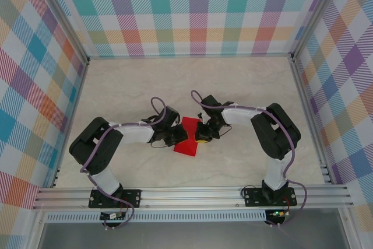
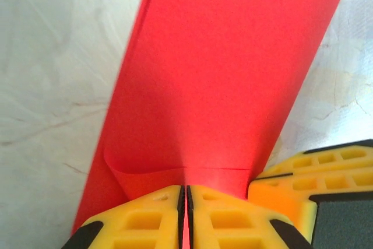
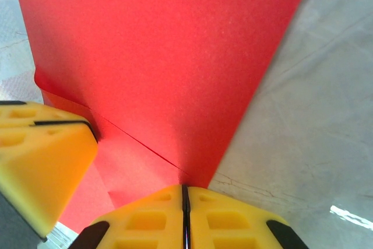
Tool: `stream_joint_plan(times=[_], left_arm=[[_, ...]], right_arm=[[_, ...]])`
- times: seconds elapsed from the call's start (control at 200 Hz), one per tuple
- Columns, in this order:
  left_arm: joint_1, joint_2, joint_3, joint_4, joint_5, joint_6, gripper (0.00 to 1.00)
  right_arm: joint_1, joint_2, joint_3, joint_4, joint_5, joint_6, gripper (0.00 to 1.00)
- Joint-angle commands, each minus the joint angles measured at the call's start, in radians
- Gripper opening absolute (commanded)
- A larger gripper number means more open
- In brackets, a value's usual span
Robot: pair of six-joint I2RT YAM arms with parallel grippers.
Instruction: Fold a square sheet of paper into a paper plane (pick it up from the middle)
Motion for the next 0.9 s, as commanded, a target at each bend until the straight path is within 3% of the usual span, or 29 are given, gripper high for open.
stream_joint_plan(times=[0.0,0.57,0.895], left_arm=[[0.035,-0.002,0.001,-0.049,-0.06,0.03,0.13],[0.117,-0.076,-0.002,-0.093,-0.074,0.085,0.13],[0.051,-0.122,-0.013,0.004,0.068,0.064,0.13]], right_arm=[[0.009,0.091,-0.042,-0.048,0.168,-0.021,0.09],[0.009,0.111,-0.036,-0.05,0.176,-0.021,0.09],[0.009,0.109,-0.036,-0.049,0.173,-0.018,0.08]])
